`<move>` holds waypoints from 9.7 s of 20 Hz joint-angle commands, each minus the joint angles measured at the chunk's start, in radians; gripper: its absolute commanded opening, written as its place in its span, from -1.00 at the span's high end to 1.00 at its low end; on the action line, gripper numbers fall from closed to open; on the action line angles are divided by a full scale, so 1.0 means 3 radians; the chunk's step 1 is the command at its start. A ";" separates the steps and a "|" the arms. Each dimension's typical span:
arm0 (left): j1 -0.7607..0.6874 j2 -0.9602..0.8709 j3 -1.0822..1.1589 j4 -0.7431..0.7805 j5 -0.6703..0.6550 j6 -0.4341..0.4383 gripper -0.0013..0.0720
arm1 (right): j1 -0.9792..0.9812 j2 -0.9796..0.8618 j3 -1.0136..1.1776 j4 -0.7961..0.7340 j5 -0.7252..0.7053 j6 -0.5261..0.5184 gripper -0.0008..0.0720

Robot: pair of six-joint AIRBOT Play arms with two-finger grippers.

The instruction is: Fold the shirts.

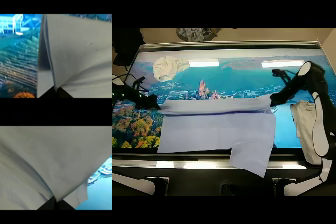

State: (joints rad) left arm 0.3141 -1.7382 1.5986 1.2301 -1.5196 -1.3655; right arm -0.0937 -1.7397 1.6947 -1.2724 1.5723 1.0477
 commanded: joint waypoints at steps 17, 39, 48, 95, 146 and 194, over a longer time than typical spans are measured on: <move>0.0371 0.0392 -0.0495 0.0354 -0.0347 -0.0197 -0.39 | -0.0521 0.0482 -0.0670 -0.0253 0.0301 0.0072 -0.44; 0.0570 0.1603 -0.3253 0.0055 0.0857 0.0053 0.87 | -0.0505 0.1333 -0.2361 0.0181 -0.0197 -0.0388 -0.43; 0.0568 0.1610 -0.3174 0.0050 0.0877 0.0197 0.89 | -0.0505 0.2028 -0.3810 0.0467 -0.0664 -0.0443 -0.61; 0.0034 0.0551 -0.0169 -0.0525 0.0539 -0.0164 -0.52 | -0.0754 -0.0354 -0.0559 0.1007 -0.0212 -0.0378 -1.00; -0.1219 0.1064 0.0071 -0.1391 0.1858 -0.0238 0.89 | 0.1208 0.0587 -0.0521 0.2450 -0.1579 0.0511 0.87; -0.0949 0.1544 -0.0093 -0.0982 0.1400 0.0013 0.89 | -0.2445 0.1139 0.0276 0.1757 -0.0022 0.0670 0.87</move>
State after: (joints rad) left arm 0.0292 -1.2743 1.5711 0.9356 -1.1000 -1.3701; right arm -0.6861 -1.4246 1.7103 -0.7345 1.4933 1.2064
